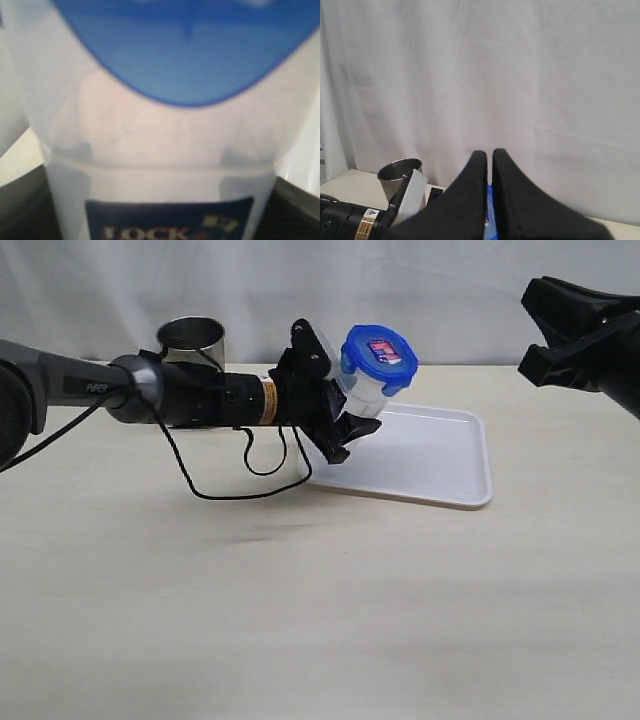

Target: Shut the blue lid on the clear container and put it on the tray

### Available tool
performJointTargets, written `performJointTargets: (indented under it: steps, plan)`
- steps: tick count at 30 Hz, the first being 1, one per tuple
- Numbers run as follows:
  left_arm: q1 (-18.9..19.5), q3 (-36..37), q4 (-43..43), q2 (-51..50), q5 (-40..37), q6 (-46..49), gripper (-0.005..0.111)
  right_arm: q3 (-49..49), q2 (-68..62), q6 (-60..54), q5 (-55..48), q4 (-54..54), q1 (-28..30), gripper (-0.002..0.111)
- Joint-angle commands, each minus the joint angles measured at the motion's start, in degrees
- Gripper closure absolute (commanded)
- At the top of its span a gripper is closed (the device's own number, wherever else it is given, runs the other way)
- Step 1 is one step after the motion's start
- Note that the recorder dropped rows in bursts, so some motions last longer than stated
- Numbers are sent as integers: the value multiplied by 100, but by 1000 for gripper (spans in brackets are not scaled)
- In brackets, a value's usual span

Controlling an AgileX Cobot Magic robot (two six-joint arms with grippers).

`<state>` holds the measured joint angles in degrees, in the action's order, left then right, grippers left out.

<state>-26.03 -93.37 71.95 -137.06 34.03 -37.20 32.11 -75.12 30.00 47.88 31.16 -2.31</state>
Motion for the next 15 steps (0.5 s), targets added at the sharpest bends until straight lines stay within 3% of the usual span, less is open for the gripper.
performJointTargets:
  steps: [1, 4, 9, 15]
  plan:
    - [-352, -4, 788, 210, -1946, 15, 107, -22, -14, -65, 25, -54, 19, 104]
    - [-541, -4, 1349, 210, -2806, 25, 107, -22, -14, -65, 25, -54, 19, 104]
    - [-752, -32, 1809, 210, -3000, 40, 107, -22, -14, -65, 25, -54, 19, 104]
    - [-1004, -239, 1846, 224, -3814, 635, 107, -22, -14, -65, 25, -54, 19, 104]
